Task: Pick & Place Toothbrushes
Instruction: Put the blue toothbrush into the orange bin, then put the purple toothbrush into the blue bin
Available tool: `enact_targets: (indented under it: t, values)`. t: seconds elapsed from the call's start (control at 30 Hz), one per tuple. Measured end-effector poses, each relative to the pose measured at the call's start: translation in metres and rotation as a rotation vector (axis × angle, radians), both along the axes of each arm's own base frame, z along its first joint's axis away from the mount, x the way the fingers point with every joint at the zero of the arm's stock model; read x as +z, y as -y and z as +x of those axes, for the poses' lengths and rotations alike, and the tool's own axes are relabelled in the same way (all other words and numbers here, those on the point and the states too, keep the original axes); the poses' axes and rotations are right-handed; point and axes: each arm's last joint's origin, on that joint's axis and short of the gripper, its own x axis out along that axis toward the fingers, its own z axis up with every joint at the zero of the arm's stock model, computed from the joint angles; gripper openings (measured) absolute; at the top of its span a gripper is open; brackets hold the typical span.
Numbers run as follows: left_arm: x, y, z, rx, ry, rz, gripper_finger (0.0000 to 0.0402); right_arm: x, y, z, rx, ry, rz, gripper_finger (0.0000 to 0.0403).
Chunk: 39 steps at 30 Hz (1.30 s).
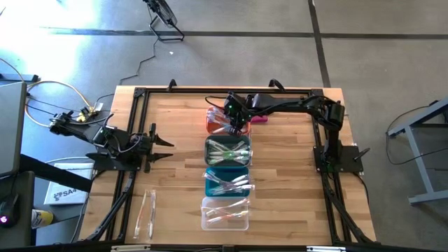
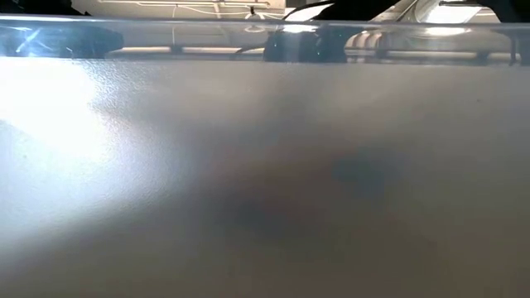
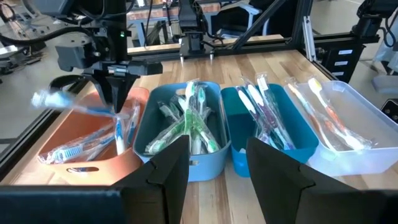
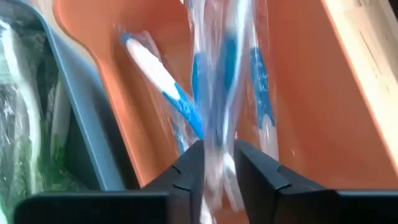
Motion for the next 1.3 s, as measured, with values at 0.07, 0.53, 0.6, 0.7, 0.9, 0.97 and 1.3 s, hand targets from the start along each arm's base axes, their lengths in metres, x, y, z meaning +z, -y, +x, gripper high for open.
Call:
enact_targets:
  t: [0.07,0.53,0.6,0.7,0.9,0.97,1.3]
  values:
    - [0.000,0.000,0.000,0.000,0.000,0.000,0.0155,0.000,0.000,-0.001,0.004,-0.011,0.001,0.0096]
    - [0.000,0.000,0.000,0.000,0.000,0.000,0.0155,0.047,-0.007,-0.021,0.004,0.060,-0.056,0.0130]
    - [0.000,0.000,0.000,0.000,0.000,0.000,0.0155,0.059,-0.008,-0.025,0.005,0.099,-0.064,0.0125]
    - [0.000,0.000,0.000,0.000,0.000,0.000,0.0155,0.069,-0.011,-0.027,0.009,0.144,-0.074,0.0119]
    - [0.000,0.000,0.000,0.000,0.000,0.000,0.0155,0.071,-0.016,-0.028,0.050,0.159,-0.018,0.0116]
    - [0.000,0.000,0.000,0.000,0.000,0.000,0.0155,0.071,-0.019,-0.028,0.084,0.166,0.030,0.0116]
    - [0.000,0.000,0.000,0.001,0.000,-0.005,0.0155,0.078,-0.031,-0.017,0.106,0.243,-0.064,0.0106]
